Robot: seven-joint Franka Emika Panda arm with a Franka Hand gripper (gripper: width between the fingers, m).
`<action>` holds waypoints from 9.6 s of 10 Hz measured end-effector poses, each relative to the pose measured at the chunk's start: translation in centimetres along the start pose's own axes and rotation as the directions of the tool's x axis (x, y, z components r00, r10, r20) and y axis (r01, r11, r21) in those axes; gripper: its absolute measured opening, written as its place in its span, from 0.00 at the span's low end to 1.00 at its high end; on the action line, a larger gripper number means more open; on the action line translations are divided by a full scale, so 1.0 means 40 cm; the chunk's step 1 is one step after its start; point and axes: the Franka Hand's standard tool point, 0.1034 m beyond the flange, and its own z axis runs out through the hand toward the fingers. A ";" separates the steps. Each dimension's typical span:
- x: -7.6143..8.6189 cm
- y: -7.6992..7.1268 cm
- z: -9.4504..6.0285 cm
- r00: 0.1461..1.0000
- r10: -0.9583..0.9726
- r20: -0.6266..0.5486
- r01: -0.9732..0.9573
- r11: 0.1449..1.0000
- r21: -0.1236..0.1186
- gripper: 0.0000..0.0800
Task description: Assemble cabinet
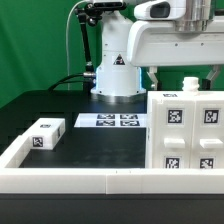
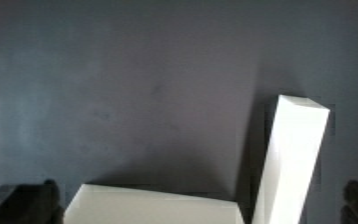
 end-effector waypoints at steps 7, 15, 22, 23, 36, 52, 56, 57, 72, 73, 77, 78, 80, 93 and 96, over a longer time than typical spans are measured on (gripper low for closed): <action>-0.106 0.272 0.062 0.999 0.035 0.028 -0.035 0.999 -0.025 1.00; -0.199 0.541 0.101 0.995 0.102 0.006 -0.102 0.993 -0.059 1.00; -0.246 0.626 0.149 0.997 0.071 0.037 -0.068 0.996 -0.065 1.00; -0.251 0.627 0.158 0.997 0.066 0.044 -0.063 0.996 -0.064 1.00; -0.311 0.627 0.273 0.991 0.031 0.128 -0.024 0.998 -0.057 0.88; -0.155 0.336 -0.053 0.993 0.071 0.099 -0.072 0.997 0.002 0.71; -0.002 0.227 -0.148 0.986 0.147 0.081 -0.146 0.989 -0.020 0.71; -0.012 0.231 -0.143 0.985 0.152 0.087 -0.150 0.988 -0.020 0.71; 0.183 0.117 -0.143 0.990 0.101 0.094 -0.097 0.994 -0.043 0.71; 0.190 0.099 -0.143 0.990 0.109 0.095 -0.106 0.993 -0.043 0.71; 0.217 0.056 -0.128 0.991 0.093 0.095 -0.089 0.995 -0.043 0.71; 0.227 0.053 -0.121 0.992 0.088 0.095 -0.084 0.995 -0.044 0.71; 0.230 0.066 -0.106 0.993 0.064 0.104 -0.060 0.997 -0.044 0.71; 0.229 0.066 -0.102 0.969 0.231 0.092 -0.226 0.972 -0.058 0.71; 0.236 0.065 -0.104 0.882 0.467 0.057 -0.463 0.883 -0.070 0.71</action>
Offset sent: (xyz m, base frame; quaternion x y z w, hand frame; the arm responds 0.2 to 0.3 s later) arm -0.0239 -0.0657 -0.0196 0.0032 0.0030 0.0197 0.9998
